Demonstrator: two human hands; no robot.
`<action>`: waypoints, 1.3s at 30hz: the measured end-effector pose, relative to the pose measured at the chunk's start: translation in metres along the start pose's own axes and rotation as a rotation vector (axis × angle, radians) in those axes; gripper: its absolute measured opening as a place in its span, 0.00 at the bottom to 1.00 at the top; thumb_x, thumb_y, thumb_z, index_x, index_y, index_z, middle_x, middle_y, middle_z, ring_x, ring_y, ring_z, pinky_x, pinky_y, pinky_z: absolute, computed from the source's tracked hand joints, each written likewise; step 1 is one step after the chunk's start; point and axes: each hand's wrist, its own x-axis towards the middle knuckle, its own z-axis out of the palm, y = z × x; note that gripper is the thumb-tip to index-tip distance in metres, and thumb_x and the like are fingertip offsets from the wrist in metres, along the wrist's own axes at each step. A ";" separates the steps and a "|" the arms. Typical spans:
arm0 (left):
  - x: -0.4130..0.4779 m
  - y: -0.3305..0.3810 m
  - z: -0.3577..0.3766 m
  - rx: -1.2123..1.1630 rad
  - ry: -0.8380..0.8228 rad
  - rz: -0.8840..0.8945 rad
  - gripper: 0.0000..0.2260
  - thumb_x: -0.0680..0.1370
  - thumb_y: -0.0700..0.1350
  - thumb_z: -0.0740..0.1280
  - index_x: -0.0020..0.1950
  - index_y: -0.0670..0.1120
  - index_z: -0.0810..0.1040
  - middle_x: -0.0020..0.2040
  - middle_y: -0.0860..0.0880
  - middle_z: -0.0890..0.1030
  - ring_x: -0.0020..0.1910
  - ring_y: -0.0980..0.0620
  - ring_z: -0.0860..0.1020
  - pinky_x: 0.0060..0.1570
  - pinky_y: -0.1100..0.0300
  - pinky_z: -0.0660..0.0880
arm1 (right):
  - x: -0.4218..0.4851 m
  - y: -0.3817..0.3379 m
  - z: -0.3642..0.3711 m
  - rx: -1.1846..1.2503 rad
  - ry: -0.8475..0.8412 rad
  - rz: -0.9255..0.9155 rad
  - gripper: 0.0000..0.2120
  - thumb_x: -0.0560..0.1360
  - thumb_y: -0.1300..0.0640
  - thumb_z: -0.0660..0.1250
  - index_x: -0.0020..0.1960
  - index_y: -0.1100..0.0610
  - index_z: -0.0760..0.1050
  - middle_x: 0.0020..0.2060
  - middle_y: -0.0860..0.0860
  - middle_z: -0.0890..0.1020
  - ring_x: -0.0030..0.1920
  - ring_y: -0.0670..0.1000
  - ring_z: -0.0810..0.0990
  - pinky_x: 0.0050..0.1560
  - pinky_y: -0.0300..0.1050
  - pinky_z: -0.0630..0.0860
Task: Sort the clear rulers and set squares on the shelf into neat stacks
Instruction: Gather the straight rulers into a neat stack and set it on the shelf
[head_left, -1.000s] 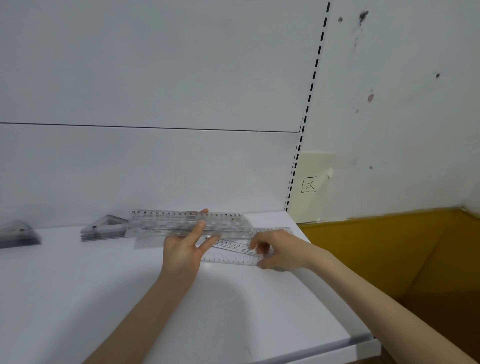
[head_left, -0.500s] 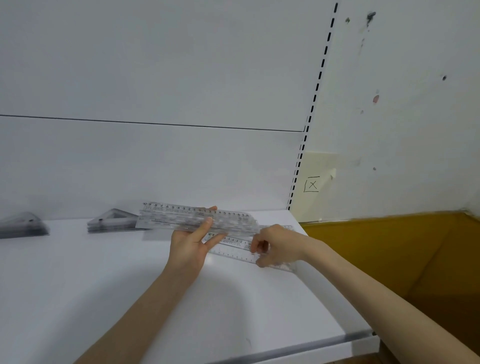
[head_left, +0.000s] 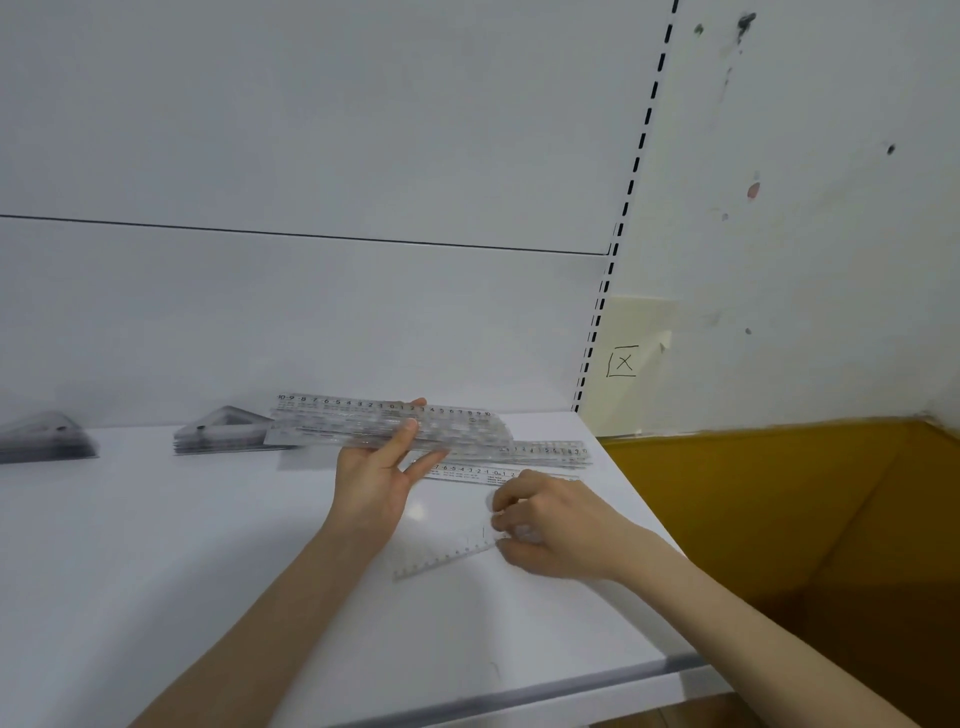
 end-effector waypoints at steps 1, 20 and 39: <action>0.000 0.000 0.000 0.006 -0.008 0.000 0.05 0.77 0.34 0.63 0.47 0.39 0.79 0.58 0.43 0.81 0.61 0.43 0.78 0.51 0.45 0.80 | -0.001 0.000 0.000 0.021 -0.002 -0.007 0.11 0.76 0.51 0.65 0.47 0.58 0.81 0.54 0.47 0.79 0.54 0.50 0.75 0.43 0.47 0.76; -0.011 0.002 0.005 0.013 -0.084 -0.009 0.15 0.78 0.34 0.63 0.39 0.47 0.85 0.54 0.46 0.83 0.55 0.46 0.82 0.49 0.49 0.81 | -0.097 -0.055 0.016 0.011 0.248 -0.096 0.19 0.73 0.35 0.65 0.57 0.44 0.81 0.54 0.43 0.83 0.53 0.44 0.79 0.44 0.41 0.80; -0.013 -0.007 -0.002 0.065 -0.100 -0.056 0.06 0.77 0.33 0.64 0.48 0.42 0.79 0.54 0.45 0.83 0.59 0.44 0.79 0.46 0.50 0.81 | -0.100 -0.077 0.002 -0.157 0.497 -0.313 0.08 0.77 0.57 0.67 0.40 0.56 0.81 0.38 0.47 0.82 0.38 0.49 0.77 0.32 0.41 0.73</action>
